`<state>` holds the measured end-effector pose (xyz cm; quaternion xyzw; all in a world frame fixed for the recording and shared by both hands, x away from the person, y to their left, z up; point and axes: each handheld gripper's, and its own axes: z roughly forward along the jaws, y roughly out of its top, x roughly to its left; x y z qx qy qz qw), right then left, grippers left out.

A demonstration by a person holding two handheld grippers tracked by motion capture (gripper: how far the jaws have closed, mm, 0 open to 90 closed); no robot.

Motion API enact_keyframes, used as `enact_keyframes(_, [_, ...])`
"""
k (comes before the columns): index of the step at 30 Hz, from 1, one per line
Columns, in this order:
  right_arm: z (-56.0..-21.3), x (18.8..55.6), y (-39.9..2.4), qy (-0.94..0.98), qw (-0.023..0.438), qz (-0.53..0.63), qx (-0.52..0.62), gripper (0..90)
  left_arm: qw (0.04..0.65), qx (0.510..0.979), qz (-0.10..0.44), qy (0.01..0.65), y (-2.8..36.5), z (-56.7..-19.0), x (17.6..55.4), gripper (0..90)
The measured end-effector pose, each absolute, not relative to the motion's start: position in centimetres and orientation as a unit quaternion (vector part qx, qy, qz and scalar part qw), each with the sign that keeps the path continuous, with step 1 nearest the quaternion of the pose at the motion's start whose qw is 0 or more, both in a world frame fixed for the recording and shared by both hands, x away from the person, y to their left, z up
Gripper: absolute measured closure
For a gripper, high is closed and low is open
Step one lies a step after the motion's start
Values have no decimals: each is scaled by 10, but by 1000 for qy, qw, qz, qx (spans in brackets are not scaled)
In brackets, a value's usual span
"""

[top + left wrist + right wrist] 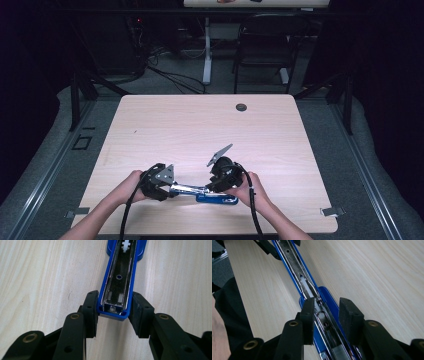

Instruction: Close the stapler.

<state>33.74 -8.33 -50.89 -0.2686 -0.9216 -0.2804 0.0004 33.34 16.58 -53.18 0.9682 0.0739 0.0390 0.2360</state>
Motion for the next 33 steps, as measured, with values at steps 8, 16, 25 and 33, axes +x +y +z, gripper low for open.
enact_keyframes(8, [-512, 337, -61, -921, 7, -296, -252, 759, 237, 968, 39, 77, 166, -532, 333, 617])
enact_keyframes(16, [-520, 337, -43, -926, 14, -291, -238, 788, 244, 966, 36, 81, 167, -532, 333, 615])
enact_keyframes(25, [-523, 336, -40, -927, 8, -292, -237, 817, 272, 958, 35, 87, 168, -521, 333, 606])
enact_keyframes(33, [-522, 336, -40, -924, 4, -300, -239, 819, 284, 954, 34, 86, 167, -517, 333, 607])
